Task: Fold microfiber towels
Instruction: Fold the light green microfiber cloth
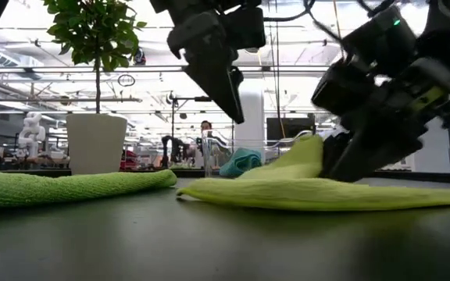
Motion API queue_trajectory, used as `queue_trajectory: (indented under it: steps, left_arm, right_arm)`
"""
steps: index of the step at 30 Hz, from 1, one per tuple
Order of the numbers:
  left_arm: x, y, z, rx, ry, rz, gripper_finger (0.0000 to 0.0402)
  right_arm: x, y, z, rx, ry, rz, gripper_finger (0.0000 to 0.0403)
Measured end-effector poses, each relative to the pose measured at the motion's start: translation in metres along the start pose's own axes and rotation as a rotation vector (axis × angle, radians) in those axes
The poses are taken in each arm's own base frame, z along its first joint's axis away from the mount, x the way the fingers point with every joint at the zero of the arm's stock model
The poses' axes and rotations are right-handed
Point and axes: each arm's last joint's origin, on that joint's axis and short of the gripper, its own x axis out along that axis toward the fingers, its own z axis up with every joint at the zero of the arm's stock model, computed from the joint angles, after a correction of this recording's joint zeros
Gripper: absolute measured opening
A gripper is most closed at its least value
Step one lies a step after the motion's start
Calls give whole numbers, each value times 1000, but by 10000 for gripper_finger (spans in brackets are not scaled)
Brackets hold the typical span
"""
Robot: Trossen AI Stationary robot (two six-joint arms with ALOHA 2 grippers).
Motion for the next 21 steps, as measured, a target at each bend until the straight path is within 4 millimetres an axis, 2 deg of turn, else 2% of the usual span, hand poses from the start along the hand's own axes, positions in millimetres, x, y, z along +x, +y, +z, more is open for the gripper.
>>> queue_trajectory:
  steps: [7,11,16,21]
  left_arm:
    - [10,-23,-6,-33,26,-90,214]
    - [23,-41,-14,-16,17,-133,214]
    - [40,-56,-31,-4,41,-134,214]
    - [55,-58,-51,-42,87,-78,214]
  right_arm:
    - [-21,26,15,-47,-51,16,125]
    - [-33,41,22,-75,-86,42,125]
    - [-40,44,10,-29,15,-51,125]
    - [-40,43,-1,47,96,-122,125]
